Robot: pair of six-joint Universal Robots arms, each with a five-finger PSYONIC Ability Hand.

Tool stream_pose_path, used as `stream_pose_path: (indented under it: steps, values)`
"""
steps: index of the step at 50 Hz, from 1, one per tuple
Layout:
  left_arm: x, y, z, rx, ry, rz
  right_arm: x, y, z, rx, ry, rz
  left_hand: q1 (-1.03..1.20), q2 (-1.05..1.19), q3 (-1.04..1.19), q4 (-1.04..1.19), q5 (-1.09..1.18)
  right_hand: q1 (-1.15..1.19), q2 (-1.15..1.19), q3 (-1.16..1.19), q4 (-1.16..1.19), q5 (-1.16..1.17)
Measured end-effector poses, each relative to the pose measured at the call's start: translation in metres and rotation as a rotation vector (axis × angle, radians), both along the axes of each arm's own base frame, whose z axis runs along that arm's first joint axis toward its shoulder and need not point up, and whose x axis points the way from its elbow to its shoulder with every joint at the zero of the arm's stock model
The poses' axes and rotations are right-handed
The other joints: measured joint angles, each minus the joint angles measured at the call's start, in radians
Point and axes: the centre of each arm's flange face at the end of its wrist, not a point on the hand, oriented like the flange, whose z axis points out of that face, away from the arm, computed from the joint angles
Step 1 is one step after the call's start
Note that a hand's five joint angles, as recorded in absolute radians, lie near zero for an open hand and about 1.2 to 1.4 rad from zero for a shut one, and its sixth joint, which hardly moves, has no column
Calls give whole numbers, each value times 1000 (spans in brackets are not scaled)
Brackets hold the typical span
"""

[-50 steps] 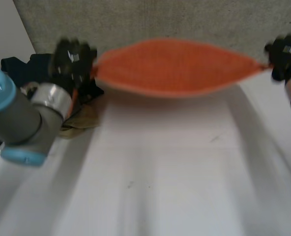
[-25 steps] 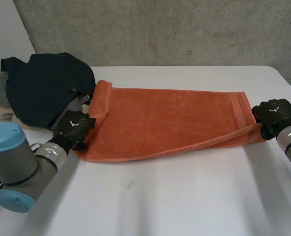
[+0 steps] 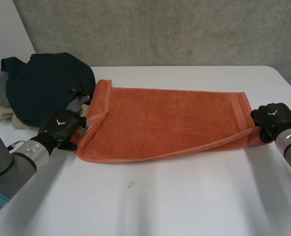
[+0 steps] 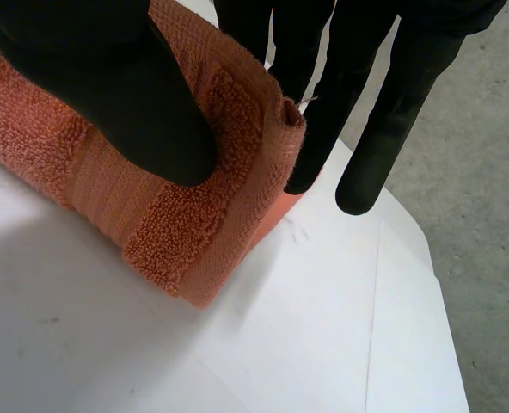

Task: Fold the laundry.

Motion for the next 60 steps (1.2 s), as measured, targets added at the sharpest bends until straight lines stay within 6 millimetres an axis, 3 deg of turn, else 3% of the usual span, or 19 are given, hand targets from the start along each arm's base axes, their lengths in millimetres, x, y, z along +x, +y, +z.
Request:
stream_pose_path:
  steps: [7, 17, 19, 20, 21, 22, 23, 28, 33, 39, 42, 46, 49, 53, 56, 60]
  values:
    - [1, -4, -2, -1, 0, 4, 1, 1, -3, 4, 23, 5, 0, 0, 0, 0, 0, 0, 0, 0, 0, 0]
    - [-3, -11, -21, 12, -47, -15, 1, 1, -6, 10, 37, 7, 13, 12, 10, 14, 19, 0, 0, 0, 0, 0]
    - [-4, -12, -26, 5, -81, -25, 1, 1, -6, 10, 37, 6, 156, 154, 132, 143, 149, 0, 0, 0, 0, 0]
    - [-4, -12, -28, -2, -108, -32, 1, 0, -6, 9, 37, 4, 328, 323, 316, 328, 329, 0, 0, 0, 0, 0]
    - [-4, -12, -28, -5, -121, -35, 0, 0, -5, 8, 37, 2, 328, 323, 316, 328, 329, 0, 0, 0, 0, 0]
    - [-4, -12, -29, -11, -146, -42, 0, 0, -5, 6, 37, -1, 512, 527, 507, 520, 519, 0, 0, 0, 0, 0]
    - [-5, -11, -29, -14, -160, -45, -1, 0, -4, 4, 37, -2, 518, 559, 541, 555, 548, 0, 0, 0, 0, 0]
    - [-6, -9, -5, -67, -200, -46, -2, -1, 3, -10, 37, -11, 518, 582, 571, 587, 558, 0, 0, 0, 0, 0]
    - [-5, -1, 42, -129, -122, -13, -6, 1, 19, -27, 41, -19, 518, 582, 571, 591, 558, 0, 0, 0, 0, 0]
    - [-2, 33, 98, -174, -8, 23, -12, 21, 39, 43, 144, 2, 518, 582, 572, 591, 558, 0, 0, 0, 0, 0]
    - [2, 56, 112, -146, -8, 47, -20, 37, 47, 121, 247, 23, 518, 582, 572, 591, 558, 0, 0, 0, 0, 0]
    - [8, 84, 113, -54, -62, 91, -31, 59, 53, 236, 363, 55, 518, 582, 572, 591, 558, 0, 0, 0, 0, 0]
    - [16, 112, 102, 93, -187, 131, -45, 83, 58, 366, 457, 101, 518, 583, 572, 591, 558, 0, 0, 0, 0, 0]
    - [21, 129, 91, 191, -326, 131, -54, 92, 61, 427, 485, 121, 518, 583, 573, 591, 558, 0, 0, 0, 0, 0]
    - [20, 128, 87, 197, -366, 123, -57, 92, 61, 430, 484, 117, 518, 583, 573, 591, 558, 0, 0, 0, 0, 0]
    - [10, 102, 77, 112, -389, 109, -62, 77, 55, 388, 442, 71, 518, 584, 573, 591, 558, 0, 0, 0, 0, 0]
